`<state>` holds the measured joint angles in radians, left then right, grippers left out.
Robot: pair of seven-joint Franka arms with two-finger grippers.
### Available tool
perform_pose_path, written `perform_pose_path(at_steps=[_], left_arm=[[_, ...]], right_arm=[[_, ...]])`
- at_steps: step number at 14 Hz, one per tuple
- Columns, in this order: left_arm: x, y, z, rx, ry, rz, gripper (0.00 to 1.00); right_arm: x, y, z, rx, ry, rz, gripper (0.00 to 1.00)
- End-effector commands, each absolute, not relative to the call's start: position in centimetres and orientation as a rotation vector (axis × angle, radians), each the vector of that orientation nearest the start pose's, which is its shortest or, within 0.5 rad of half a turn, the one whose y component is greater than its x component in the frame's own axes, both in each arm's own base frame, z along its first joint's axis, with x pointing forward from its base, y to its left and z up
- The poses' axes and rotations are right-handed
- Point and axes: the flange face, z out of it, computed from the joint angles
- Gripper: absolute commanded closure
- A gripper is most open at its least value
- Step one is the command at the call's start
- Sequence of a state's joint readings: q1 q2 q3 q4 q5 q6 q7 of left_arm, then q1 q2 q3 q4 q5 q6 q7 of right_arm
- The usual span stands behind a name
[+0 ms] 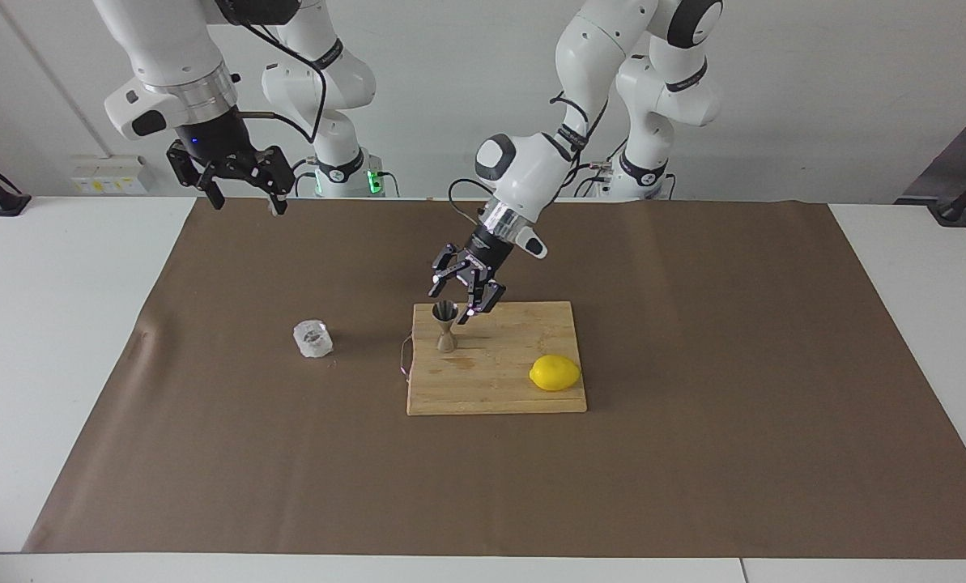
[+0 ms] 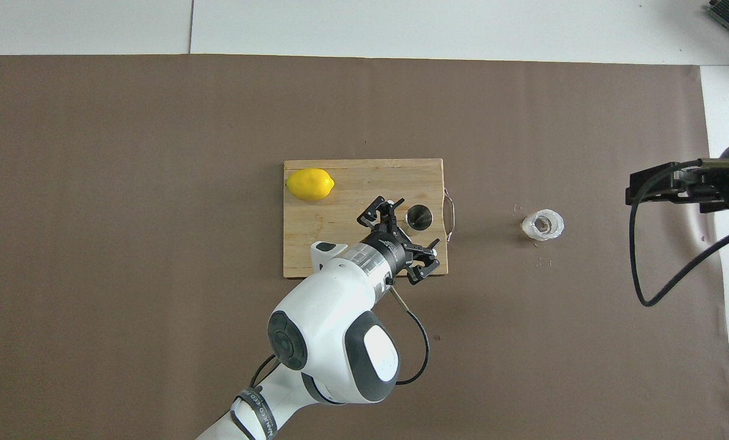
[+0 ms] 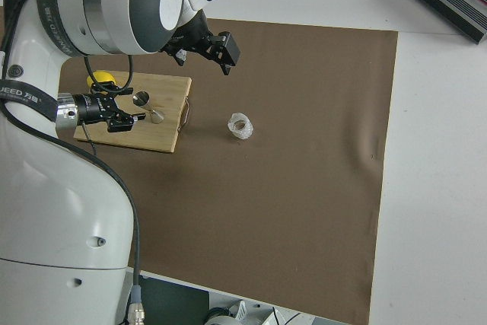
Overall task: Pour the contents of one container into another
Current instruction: 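Set the metal cup down and open the left gripper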
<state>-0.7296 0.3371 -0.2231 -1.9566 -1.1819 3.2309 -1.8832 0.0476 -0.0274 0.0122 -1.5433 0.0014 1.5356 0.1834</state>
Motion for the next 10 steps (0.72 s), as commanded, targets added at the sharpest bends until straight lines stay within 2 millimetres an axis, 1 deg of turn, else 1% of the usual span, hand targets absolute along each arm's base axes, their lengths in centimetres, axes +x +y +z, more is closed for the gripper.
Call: perform_pose_path(at_steps=[1,2,3,4,6,8,10], left_arm=[[43.8,-44.0,41.6,1.025,1.981,-0.458,0.00],[44.4,-43.1,42.7,1.017,1.976,-0.473,0.00],[45.6,-41.9,43.4,1.012,1.984,-0.495,0.00],[46.5,-40.8,43.7,1.024,1.990,-0.521,0.00],[47.9,-39.3,44.2,1.106,1.945,-0.503,0.00],[49.6,-37.3,44.2,1.179,1.918,-0.505,0.00],[51.7,-35.0,44.7,1.314,1.880,-0.501,0.00]], right_arm=[[53.9,3.0,65.3,-3.137,0.191,-0.025,0.00],[53.9,3.0,65.3,-3.138,0.191,-0.022,0.00],[53.9,2.9,65.3,-3.137,0.198,-0.022,0.00],[54.0,2.3,65.3,-3.136,0.212,-0.022,0.00],[53.9,1.9,65.2,-3.136,0.224,-0.010,0.00],[53.7,2.0,65.2,-3.137,0.220,-0.008,0.00],[53.2,2.3,64.6,-3.138,0.203,0.016,0.00]])
